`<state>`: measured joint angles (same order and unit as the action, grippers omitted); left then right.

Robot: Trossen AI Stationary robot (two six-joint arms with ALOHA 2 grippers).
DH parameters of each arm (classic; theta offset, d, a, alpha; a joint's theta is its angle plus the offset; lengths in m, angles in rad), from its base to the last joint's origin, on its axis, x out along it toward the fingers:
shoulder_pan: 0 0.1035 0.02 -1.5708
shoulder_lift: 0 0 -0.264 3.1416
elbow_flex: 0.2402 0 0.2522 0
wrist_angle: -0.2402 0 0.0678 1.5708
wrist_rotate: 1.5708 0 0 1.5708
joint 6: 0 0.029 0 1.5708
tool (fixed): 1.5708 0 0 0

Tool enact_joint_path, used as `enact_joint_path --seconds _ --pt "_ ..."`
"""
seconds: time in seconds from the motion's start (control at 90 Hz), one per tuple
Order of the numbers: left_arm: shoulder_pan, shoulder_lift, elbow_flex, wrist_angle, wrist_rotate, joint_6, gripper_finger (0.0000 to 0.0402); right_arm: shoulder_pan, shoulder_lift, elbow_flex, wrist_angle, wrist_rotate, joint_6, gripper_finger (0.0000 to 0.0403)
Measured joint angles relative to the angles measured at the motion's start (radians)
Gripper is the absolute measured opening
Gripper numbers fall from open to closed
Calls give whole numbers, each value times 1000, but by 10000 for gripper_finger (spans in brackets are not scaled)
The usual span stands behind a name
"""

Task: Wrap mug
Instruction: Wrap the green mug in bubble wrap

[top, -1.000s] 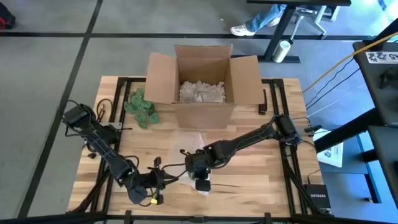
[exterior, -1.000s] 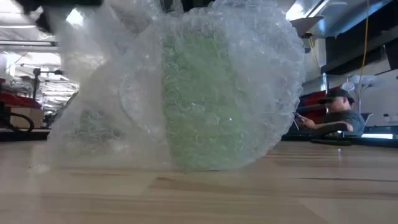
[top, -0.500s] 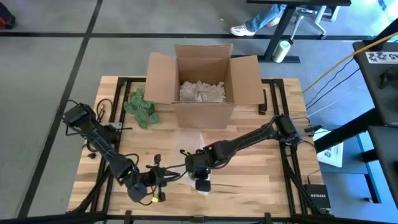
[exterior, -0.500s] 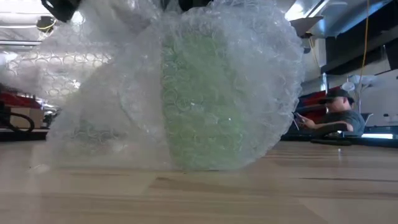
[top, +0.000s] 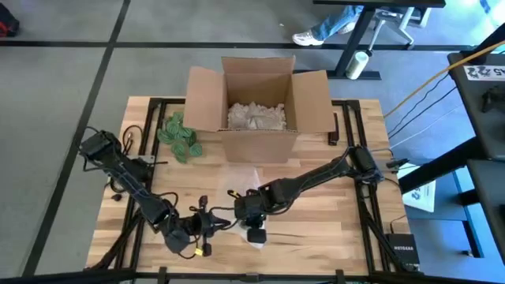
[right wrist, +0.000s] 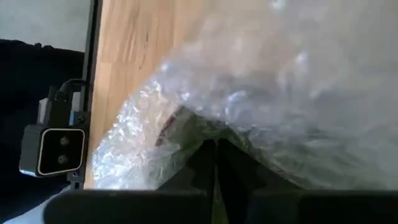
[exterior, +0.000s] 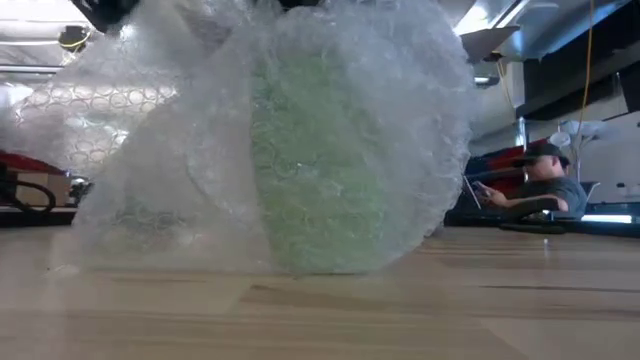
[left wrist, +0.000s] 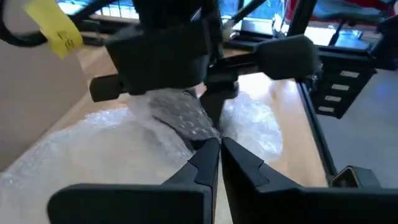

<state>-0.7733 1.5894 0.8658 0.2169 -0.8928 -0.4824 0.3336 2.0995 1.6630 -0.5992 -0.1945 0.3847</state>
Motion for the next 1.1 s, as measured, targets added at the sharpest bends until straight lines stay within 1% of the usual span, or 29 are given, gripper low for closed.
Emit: enact_joint_path --seconds 0.167,0.322,0.478,0.567,0.678,0.778,0.867,0.922,1.0,1.1 --pt "28 0 0 1 4 20 0 0 0 0 8 0 0 21" --pt "48 0 0 1 58 18 0 0 0 0 8 0 0 33" --pt "19 -17 0 2 56 18 0 0 0 0 8 0 1 37" --pt "-18 -40 0 -11 1 25 0 0 0 0 7 0 3 37" --pt "-49 -61 2 -79 -123 15 0 0 0 0 4 0 2 37" --pt "-34 -69 2 -177 -140 -66 0 0 0 0 6 0 0 37" --pt "2 -69 2 -270 -100 -159 0 0 0 0 6 0 0 37" --pt "26 -69 2 -279 -57 -185 0 0 0 0 8 0 0 37" --pt "53 -69 2 -262 -6 -165 0 0 0 0 8 0 0 37" --pt "76 -69 2 -185 66 -97 1 0 0 0 11 0 0 37"
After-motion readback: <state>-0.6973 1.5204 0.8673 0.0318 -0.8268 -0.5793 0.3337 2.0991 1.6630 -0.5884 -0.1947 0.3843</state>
